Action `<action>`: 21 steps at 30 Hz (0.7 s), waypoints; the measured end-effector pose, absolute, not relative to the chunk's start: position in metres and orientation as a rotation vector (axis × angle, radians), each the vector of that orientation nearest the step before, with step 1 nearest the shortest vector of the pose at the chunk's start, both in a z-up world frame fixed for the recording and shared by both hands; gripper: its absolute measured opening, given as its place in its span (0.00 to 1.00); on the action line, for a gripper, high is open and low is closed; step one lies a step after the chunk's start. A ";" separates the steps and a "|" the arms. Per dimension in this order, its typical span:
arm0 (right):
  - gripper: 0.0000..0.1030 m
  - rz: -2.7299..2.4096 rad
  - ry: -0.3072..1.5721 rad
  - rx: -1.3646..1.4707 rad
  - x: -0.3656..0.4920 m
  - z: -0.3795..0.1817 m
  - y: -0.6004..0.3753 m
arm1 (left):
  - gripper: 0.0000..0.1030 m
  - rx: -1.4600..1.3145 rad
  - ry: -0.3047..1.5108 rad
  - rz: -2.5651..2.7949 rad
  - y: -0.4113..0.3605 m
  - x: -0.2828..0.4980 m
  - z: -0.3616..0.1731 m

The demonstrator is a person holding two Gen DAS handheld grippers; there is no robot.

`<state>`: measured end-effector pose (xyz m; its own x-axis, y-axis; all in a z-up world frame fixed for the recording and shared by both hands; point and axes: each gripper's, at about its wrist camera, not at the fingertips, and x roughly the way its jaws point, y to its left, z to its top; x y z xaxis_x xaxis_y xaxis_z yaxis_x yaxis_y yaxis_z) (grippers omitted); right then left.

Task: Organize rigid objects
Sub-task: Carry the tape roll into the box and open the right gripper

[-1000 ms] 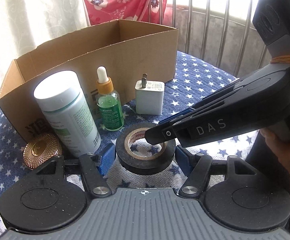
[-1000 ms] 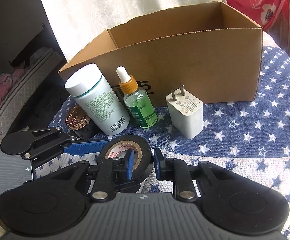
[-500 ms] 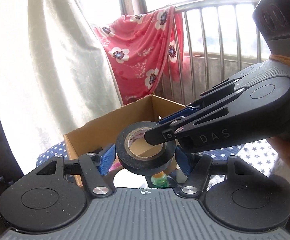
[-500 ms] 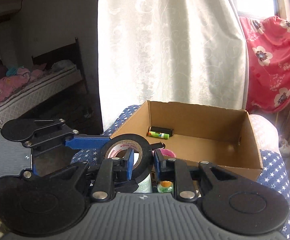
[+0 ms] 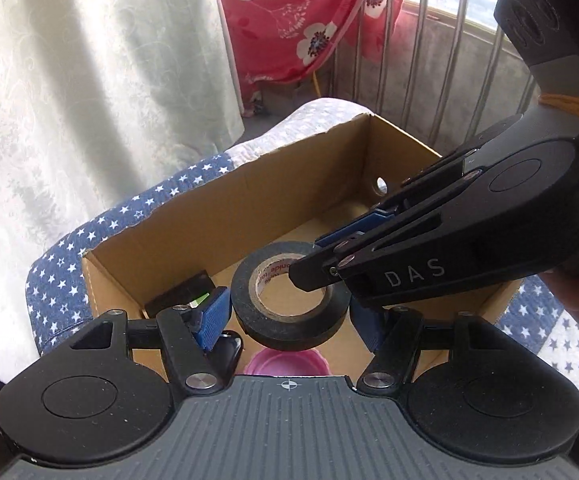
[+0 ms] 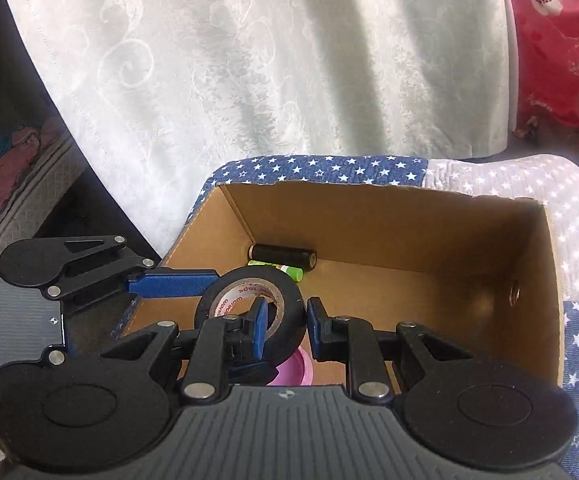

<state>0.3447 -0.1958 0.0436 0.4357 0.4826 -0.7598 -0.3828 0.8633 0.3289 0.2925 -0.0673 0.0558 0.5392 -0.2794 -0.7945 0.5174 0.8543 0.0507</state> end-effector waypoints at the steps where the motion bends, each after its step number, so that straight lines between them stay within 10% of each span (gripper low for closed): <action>1: 0.22 0.546 1.007 0.108 0.354 0.036 -0.196 | 0.64 0.309 0.898 -0.473 -0.069 0.297 0.051; 21: 0.21 0.496 1.145 0.093 0.429 -0.027 -0.183 | 0.74 0.315 1.008 -0.357 -0.071 0.344 0.020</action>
